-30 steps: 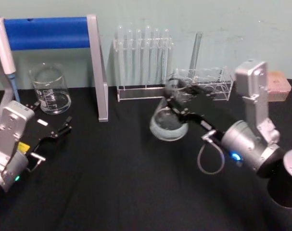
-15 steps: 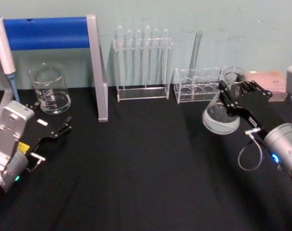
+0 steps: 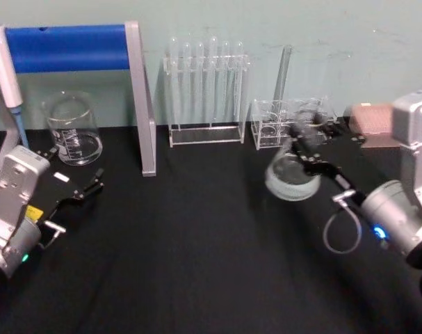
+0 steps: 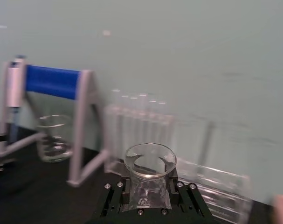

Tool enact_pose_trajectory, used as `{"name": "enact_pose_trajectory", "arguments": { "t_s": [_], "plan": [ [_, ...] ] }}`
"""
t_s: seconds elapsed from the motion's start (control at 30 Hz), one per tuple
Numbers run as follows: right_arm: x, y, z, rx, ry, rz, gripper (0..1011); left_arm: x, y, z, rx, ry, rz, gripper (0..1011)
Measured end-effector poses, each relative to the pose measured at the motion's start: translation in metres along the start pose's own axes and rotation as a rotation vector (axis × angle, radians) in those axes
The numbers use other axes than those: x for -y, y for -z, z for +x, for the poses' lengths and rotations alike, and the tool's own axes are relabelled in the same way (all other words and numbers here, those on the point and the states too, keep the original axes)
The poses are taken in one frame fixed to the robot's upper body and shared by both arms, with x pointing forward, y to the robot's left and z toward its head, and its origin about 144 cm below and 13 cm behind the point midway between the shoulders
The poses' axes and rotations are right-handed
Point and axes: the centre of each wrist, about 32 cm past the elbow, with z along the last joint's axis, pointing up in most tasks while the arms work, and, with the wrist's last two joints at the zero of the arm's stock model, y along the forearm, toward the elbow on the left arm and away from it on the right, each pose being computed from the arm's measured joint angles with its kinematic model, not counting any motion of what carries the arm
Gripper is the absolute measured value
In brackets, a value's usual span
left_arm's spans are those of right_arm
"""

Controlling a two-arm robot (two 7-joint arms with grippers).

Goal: Grasp the erlenmeyer flask with one hand, shake it three times, then place it back.

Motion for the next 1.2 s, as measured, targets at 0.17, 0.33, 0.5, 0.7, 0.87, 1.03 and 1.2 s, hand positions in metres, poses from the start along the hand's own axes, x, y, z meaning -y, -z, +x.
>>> {"name": "enact_pose_trajectory", "arguments": {
  "t_s": [0.17, 0.33, 0.5, 0.7, 0.87, 1.03, 1.2],
  "plan": [
    [-0.012, 0.001, -0.011, -0.009, -0.125, 0.001, 449, 0.0, 0.0, 0.0, 0.0, 0.0, 0.0, 1001],
    [-0.025, 0.0, -0.025, -0.023, -0.272, 0.004, 448, 0.0, 0.0, 0.0, 0.0, 0.0, 0.0, 1001],
    [-0.032, 0.0, -0.033, -0.03, -0.362, 0.001, 448, 0.0, 0.0, 0.0, 0.0, 0.0, 0.0, 1001],
    [-0.038, 0.0, -0.043, -0.039, -0.442, -0.001, 448, 0.0, 0.0, 0.0, 0.0, 0.0, 0.0, 1001],
    [-0.039, 0.0, -0.043, -0.041, -0.422, 0.003, 448, 0.0, 0.0, 0.0, 0.0, 0.0, 0.0, 1001],
    [-0.033, 0.0, -0.034, -0.04, -0.335, 0.012, 448, 0.0, 0.0, 0.0, 0.0, 0.0, 0.0, 1001],
    [-0.024, -0.001, -0.02, -0.032, -0.214, 0.017, 448, 0.0, 0.0, 0.0, 0.0, 0.0, 0.0, 1001]
  ]
}}
